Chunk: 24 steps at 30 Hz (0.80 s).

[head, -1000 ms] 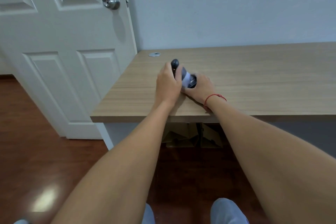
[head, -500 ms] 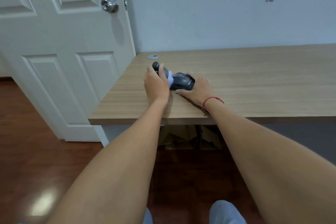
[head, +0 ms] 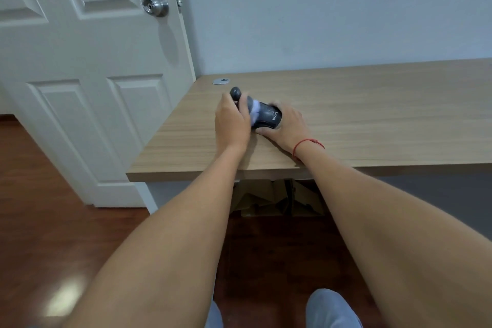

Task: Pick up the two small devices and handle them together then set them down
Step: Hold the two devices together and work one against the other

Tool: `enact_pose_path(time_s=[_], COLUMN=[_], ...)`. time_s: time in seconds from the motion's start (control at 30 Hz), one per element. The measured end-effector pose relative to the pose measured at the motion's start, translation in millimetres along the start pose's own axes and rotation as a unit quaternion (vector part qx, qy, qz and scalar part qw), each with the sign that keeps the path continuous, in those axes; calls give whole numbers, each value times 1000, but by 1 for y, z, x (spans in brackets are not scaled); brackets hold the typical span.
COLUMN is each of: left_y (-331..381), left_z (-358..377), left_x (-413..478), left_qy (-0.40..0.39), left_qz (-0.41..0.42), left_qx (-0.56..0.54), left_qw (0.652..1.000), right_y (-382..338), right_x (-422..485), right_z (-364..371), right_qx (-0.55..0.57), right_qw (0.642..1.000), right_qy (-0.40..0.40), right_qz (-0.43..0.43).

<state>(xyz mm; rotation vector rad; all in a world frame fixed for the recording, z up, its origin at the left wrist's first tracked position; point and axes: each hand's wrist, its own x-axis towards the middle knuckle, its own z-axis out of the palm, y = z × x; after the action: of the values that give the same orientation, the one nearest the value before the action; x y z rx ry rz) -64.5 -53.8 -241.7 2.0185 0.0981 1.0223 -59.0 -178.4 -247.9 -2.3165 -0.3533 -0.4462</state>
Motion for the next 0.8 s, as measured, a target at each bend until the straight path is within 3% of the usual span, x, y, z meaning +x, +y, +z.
enact_pose_path(time_s=[0.1,0.23,0.37,0.43,0.53,0.63,0.7,0.8], left_y=[-8,1,-10,-6,8,12,8,5], left_z=[-3,-2,-1,-2,-4,-1,2,2], left_x=[6,5,9,7,0,-9,-8,-4], left_qy=[35,32,4,19,39,-30,-45,-3], left_qz=[-119,-31,-150,-112,15,105,98,51], left_qx=[32,-43,46,39,-49,-48,-21,-12], left_qw=[992,998,988,993,998,993,994,999], right_y=[0,-2,0,1,0,-2,0,0], right_x=[-1,-1,-2,-1,0,2,3,2], right_z=[0,-1,-1,-1,0,1,1,1], right_qx=[-5,-2,9,14,11,31,44,33], right_qw=[1000,1000,1000,1000,1000,999,998,999], right_qy=[-1,-3,1,0,2,4,7,2], right_qz=[-10,-30,-25,-13,9,28,39,38])
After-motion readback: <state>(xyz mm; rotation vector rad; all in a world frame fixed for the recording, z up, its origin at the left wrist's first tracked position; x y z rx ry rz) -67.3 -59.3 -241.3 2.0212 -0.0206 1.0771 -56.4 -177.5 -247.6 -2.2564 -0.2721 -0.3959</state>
